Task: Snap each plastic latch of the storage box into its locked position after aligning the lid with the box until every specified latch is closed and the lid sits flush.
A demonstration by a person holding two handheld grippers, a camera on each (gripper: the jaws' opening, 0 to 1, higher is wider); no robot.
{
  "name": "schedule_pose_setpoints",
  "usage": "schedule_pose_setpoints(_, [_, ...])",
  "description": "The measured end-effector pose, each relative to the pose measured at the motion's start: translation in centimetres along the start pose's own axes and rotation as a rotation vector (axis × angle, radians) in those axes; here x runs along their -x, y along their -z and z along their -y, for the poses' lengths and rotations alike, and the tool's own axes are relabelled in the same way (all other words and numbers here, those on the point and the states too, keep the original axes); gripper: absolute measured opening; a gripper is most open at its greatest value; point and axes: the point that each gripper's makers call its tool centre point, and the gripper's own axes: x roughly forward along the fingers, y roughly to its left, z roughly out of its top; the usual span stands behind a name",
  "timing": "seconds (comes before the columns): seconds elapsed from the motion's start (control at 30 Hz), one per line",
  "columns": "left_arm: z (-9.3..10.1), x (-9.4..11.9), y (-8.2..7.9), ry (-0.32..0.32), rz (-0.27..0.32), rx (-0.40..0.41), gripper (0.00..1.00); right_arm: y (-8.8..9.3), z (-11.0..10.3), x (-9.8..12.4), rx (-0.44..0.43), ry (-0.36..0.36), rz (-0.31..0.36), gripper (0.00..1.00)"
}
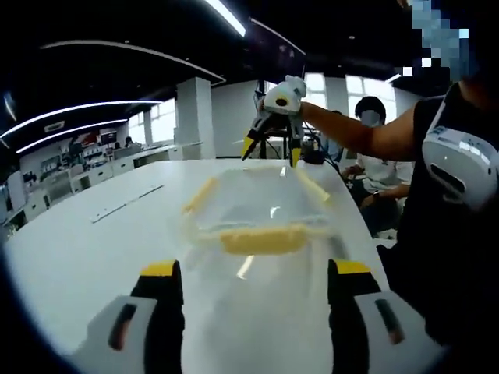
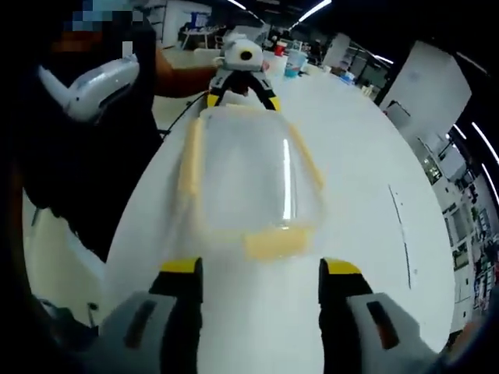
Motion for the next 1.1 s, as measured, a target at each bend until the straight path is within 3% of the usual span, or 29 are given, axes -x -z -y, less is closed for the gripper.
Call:
schedule_pose_setpoints(0.1, [0.2,0.0,-0.6,0.003,0.021,-0.002,0.68,-0.5,-0.7,0.0,-0.021,-0.070,-0.002,0.58])
schedule_pose_setpoints(0.57, [0.0,-1.1,-1.0,0.004,0.056,0.059,0.59,0.1,1.0,-0.8,0.026,-0.143,-0.071,0.51])
schedule_pose_setpoints(0.9, [0.0,-1.3,-1.0,-0.006,0.048,0.059,0.49,-0.7,1.3,-1.3,0.006,-0.214,0.009,0.49])
schedule_pose_setpoints(1.1, [0.2,-1.1,-1.1,0.022,0.054,0.071,0.44,-0.5,1.3,-1.5,-0.008,-0.252,0.038,0.50])
